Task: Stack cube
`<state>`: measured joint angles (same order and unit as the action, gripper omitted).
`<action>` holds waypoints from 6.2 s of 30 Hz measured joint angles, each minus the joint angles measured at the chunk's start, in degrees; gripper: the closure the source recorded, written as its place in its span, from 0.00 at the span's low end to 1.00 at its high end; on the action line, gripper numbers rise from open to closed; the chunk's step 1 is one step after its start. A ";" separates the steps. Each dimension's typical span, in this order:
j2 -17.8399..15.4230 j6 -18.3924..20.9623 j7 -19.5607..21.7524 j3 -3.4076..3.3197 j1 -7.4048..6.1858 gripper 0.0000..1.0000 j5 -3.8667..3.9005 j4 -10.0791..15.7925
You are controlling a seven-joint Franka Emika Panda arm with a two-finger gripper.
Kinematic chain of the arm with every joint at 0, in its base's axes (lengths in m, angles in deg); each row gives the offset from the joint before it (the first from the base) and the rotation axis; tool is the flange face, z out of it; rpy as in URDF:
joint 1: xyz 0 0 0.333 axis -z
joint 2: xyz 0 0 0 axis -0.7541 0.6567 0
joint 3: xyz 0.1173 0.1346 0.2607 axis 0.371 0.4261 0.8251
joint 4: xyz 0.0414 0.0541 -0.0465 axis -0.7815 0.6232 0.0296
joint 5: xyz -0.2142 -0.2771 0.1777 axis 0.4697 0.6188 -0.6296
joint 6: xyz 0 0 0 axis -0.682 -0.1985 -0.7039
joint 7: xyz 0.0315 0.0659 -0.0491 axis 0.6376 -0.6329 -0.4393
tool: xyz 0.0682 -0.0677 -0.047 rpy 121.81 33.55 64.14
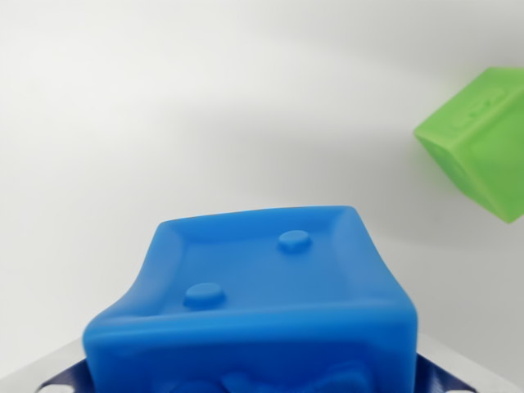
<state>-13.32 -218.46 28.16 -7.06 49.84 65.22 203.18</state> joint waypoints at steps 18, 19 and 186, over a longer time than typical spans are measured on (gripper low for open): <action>1.73 0.99 5.19 -1.33 0.60 1.00 -0.90 -2.63; 1.83 1.05 5.50 -1.41 0.63 1.00 -0.94 -2.78; 20.07 -0.43 30.54 -4.40 5.73 0.00 -6.12 -18.67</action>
<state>6.74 -218.89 58.70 -11.46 55.57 59.10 184.51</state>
